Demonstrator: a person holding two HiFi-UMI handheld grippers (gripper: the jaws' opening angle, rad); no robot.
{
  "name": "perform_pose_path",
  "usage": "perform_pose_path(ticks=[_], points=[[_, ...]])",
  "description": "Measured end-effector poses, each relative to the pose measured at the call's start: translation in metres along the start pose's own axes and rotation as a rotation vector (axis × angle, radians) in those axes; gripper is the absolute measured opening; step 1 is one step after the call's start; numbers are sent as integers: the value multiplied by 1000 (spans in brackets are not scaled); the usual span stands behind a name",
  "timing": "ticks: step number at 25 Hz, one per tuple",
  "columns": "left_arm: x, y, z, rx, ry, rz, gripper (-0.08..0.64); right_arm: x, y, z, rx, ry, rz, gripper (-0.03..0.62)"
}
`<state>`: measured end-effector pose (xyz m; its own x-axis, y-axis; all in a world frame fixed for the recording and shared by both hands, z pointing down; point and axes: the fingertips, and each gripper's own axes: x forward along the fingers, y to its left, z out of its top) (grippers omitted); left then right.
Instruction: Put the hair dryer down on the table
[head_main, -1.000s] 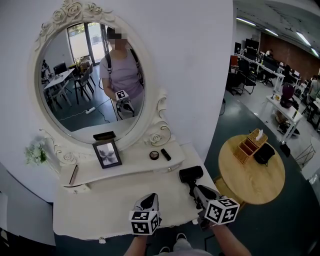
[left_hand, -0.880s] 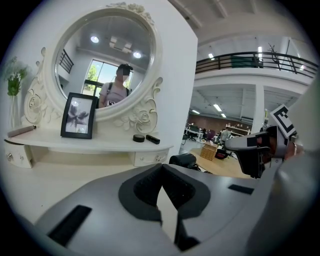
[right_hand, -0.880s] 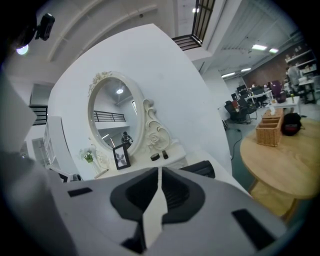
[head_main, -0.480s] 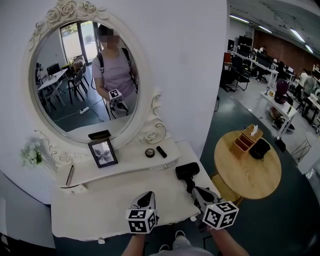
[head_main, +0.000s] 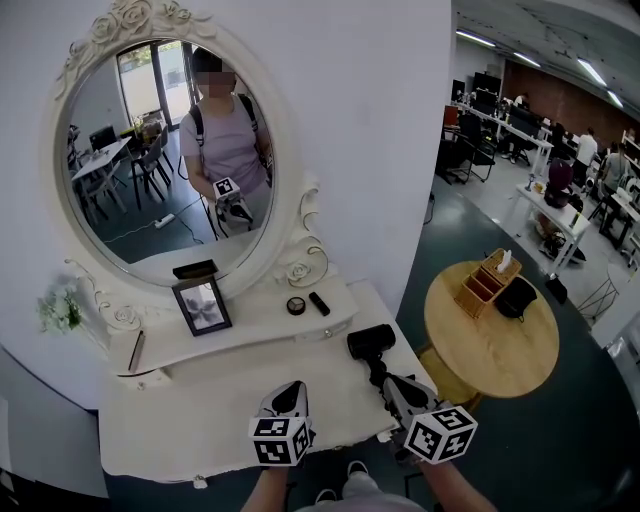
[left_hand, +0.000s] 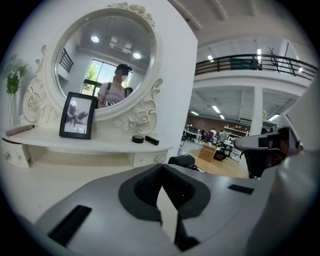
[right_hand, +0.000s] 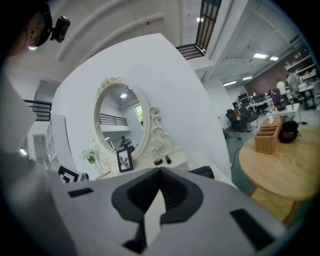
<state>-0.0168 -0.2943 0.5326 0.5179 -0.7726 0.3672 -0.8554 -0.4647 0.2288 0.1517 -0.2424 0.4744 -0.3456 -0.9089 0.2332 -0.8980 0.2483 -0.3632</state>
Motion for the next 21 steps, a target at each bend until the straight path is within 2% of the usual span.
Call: perform_pose_path(ticks=[21], points=[[13, -11, 1, 11, 10, -26, 0, -1, -9, -4, -18, -7, -32, 3]])
